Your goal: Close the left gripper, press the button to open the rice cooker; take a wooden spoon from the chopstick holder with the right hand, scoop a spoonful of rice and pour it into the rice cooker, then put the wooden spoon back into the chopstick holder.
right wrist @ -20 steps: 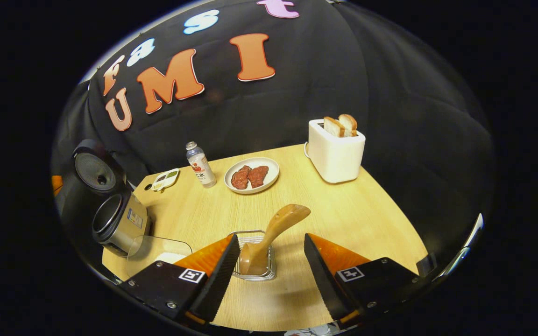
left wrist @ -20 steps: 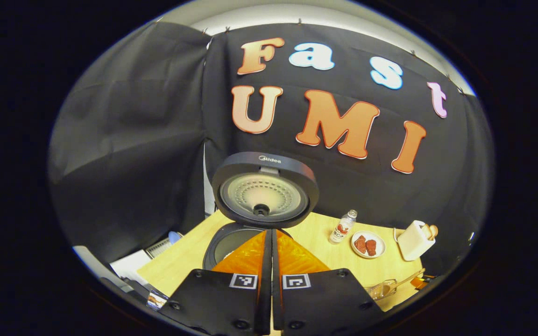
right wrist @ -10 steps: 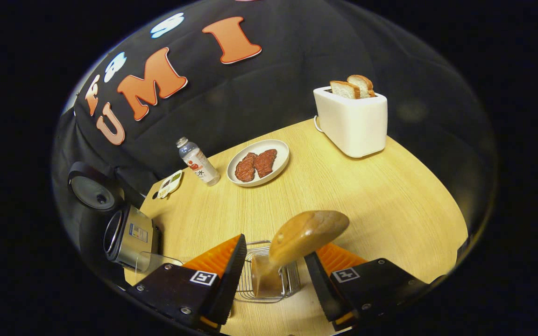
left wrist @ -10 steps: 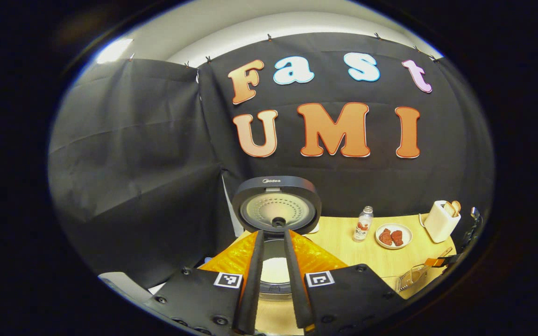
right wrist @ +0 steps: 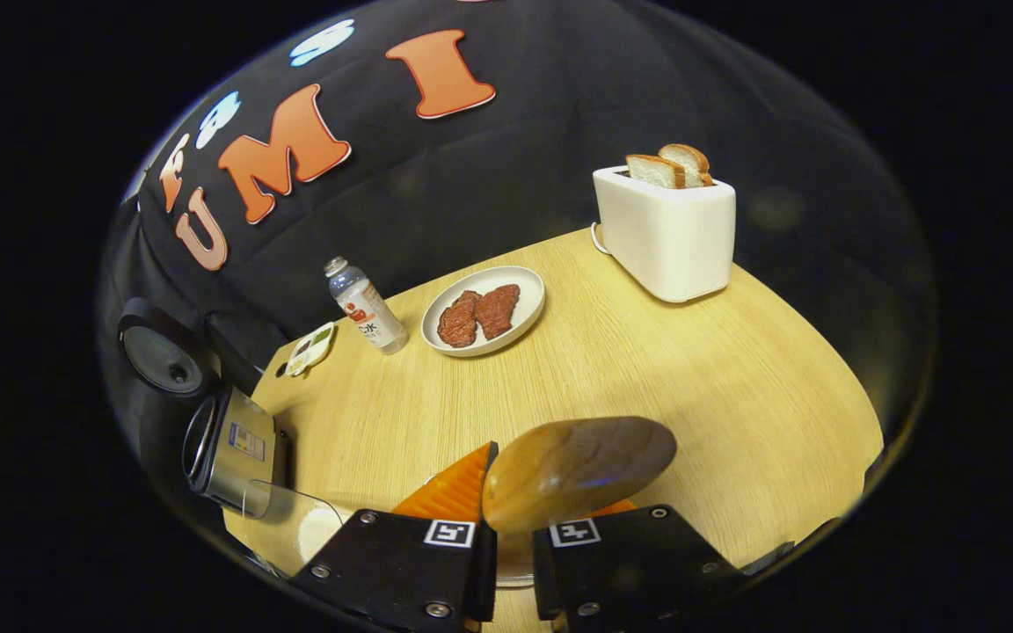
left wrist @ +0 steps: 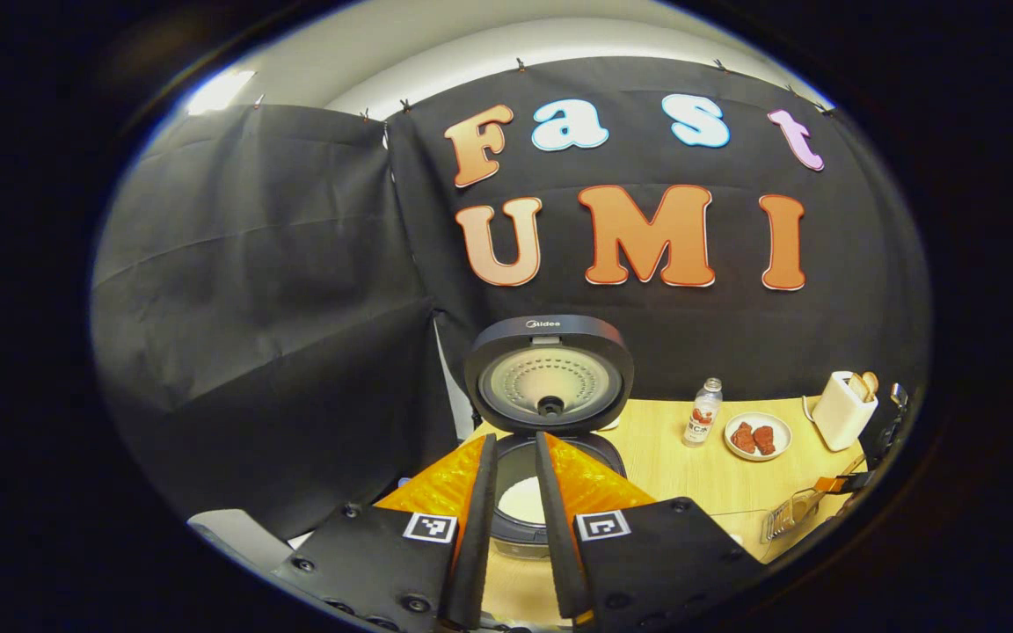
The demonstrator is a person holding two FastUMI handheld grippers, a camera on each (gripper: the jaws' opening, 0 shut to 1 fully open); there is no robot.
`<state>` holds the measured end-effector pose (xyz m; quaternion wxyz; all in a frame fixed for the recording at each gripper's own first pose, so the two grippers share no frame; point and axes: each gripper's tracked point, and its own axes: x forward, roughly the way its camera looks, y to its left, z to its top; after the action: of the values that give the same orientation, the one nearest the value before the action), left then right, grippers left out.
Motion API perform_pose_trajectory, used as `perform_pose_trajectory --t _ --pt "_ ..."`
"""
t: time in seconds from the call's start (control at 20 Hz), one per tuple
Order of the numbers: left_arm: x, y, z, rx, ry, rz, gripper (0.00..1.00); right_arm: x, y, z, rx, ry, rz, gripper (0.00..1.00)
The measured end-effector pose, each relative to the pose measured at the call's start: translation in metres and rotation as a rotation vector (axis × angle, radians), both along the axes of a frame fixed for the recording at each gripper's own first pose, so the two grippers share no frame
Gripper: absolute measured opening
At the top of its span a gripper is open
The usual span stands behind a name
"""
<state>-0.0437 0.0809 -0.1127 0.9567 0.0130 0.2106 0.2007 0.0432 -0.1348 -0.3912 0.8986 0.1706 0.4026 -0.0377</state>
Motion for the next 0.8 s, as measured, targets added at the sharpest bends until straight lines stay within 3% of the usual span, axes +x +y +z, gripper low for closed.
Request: perform_pose_trajectory --t 0.1,0.25,0.4,0.5,0.6,0.8 --pt "0.005 0.005 -0.003 -0.002 -0.013 -0.034 0.36 -0.001 0.0 0.026 -0.026 -0.037 -0.029 0.12" --pt "0.013 0.009 -0.005 0.015 -0.05 -0.086 0.59 0.001 0.008 0.08 -0.053 -0.116 -0.06 0.1" --pt "0.015 0.009 -0.015 0.047 -0.06 -0.136 0.77 -0.006 0.041 0.13 -0.059 -0.204 -0.021 0.14" --pt "0.014 0.004 -0.03 0.021 -0.045 -0.176 0.87 -0.01 0.081 0.15 -0.03 -0.262 0.065 0.14" --pt "0.013 0.005 -0.041 0.0 -0.029 -0.206 0.87 -0.014 0.115 0.156 -0.006 -0.293 0.112 0.1" --pt "0.007 0.019 -0.048 -0.004 -0.015 -0.223 0.87 -0.03 0.154 0.135 -0.072 -0.3 0.185 0.1"
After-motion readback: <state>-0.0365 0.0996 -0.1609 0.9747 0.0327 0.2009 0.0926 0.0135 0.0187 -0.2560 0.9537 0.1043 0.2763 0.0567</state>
